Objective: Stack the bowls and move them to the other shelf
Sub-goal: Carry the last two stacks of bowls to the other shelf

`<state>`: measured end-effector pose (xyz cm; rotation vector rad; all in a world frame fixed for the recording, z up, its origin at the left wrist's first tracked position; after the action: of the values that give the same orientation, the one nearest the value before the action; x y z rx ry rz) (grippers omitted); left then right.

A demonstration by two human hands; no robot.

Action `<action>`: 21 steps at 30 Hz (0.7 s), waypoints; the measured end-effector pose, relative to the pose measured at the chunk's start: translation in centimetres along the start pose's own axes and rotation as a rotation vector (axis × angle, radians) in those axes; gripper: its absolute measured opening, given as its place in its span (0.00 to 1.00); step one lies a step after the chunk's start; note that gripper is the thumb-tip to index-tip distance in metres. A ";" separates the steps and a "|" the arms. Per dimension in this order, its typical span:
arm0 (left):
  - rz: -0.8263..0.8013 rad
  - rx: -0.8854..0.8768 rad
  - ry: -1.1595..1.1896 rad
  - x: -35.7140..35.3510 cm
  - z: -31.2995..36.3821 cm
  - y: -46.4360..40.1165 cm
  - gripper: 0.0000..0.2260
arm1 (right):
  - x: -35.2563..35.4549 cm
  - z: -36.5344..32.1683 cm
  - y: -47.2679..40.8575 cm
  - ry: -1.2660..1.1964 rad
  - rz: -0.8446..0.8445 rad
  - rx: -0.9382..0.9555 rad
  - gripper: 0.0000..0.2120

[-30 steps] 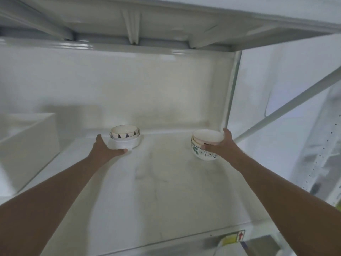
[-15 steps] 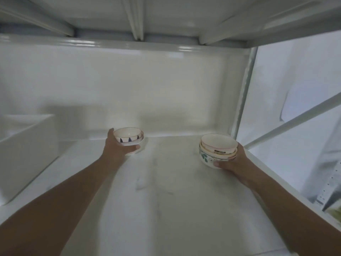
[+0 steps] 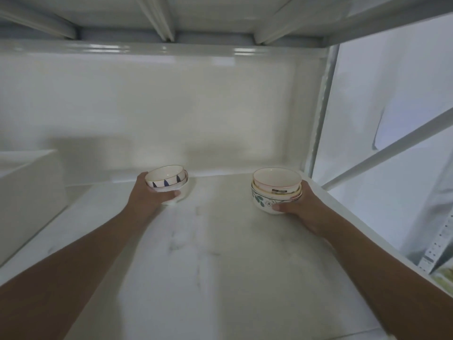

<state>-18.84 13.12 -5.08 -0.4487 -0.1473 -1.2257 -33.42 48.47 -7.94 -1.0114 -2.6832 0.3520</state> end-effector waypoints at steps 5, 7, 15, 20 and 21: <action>-0.041 0.036 0.051 -1.1 -0.2 0.8 0.32 | -0.4 0.7 -0.9 -0.013 0.003 0.000 0.37; -0.046 0.025 0.104 -2.0 0.6 1.5 0.30 | -0.6 0.6 -1.1 0.005 -0.003 0.005 0.37; -0.178 -0.059 0.145 -6.5 3.4 2.3 0.24 | -1.0 0.5 -1.4 -0.012 -0.015 0.011 0.43; -0.206 -0.100 0.195 -9.2 5.1 2.5 0.28 | -1.1 0.5 -1.5 0.004 -0.039 0.024 0.41; -0.209 -0.107 0.201 -9.6 5.4 2.5 0.27 | -1.0 0.7 -1.5 -0.003 -0.036 0.024 0.42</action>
<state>-19.08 24.38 -4.17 -0.4067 0.0451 -1.4810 -33.80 46.57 -8.27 -0.9553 -2.6900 0.3776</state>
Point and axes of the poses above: each hand's wrist, its own y-axis away from the middle knuckle, its own x-axis out of the back of the hand, z = x × y, the point moved 5 cm from there along -y, towards the middle knuckle, and after that the axes turned 13 degrees about -z, right-handed, at the moved point
